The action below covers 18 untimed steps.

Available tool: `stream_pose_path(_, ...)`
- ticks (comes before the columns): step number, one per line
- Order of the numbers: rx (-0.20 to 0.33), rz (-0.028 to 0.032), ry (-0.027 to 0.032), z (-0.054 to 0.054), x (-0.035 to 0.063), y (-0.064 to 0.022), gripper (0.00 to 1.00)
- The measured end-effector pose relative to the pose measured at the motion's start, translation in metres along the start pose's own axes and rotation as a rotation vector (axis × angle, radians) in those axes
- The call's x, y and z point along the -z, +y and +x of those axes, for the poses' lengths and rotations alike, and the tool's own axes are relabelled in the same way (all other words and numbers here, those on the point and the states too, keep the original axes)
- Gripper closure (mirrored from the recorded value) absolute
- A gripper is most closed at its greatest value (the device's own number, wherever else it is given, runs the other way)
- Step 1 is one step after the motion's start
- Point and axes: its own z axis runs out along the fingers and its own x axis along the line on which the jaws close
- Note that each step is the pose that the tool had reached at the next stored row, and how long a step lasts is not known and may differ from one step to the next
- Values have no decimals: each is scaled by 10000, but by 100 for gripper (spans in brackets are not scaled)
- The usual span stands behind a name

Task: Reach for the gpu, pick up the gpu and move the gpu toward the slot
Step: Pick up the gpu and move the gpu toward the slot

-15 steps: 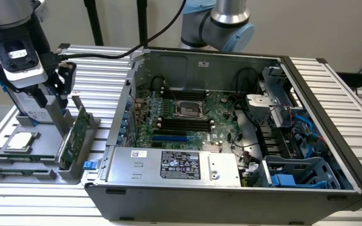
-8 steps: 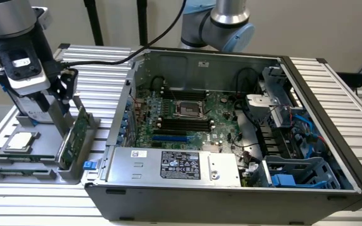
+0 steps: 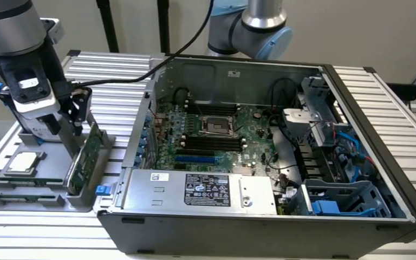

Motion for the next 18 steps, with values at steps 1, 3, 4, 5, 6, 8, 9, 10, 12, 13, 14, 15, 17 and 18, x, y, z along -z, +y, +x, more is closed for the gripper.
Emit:
stream_pose_path(1, -17, 5, -4, 0, -18, -3, 52)
stream_pose_path(3, -51, 14, -20, 0, -53, -12, 52)
stream_pose_path(4, -73, 20, -36, 1, -70, -18, 52)
stream_pose_path(5, -92, 26, -52, 1, -84, -24, 52)
stream_pose_path(6, -111, 35, -71, 1, -98, -30, 52)
stream_pose_path(8, -145, 52, -117, 1, -125, -43, 52)
stream_pose_path(9, -160, 61, -139, 1, -139, -49, 52)
stream_pose_path(10, -174, 70, -159, 1, -154, -55, 52)
stream_pose_path(12, -195, 91, -175, 2, -187, -63, 52)
stream_pose_path(13, -203, 101, -179, 2, -205, -67, 52)
stream_pose_path(14, -209, 112, -184, 2, -222, -71, 52)
stream_pose_path(15, -217, 127, -188, 2, -239, -74, 52)
stream_pose_path(17, -227, 161, -200, 3, -270, -79, 52)
stream_pose_path(18, -231, 178, -206, 3, -285, -82, 52)
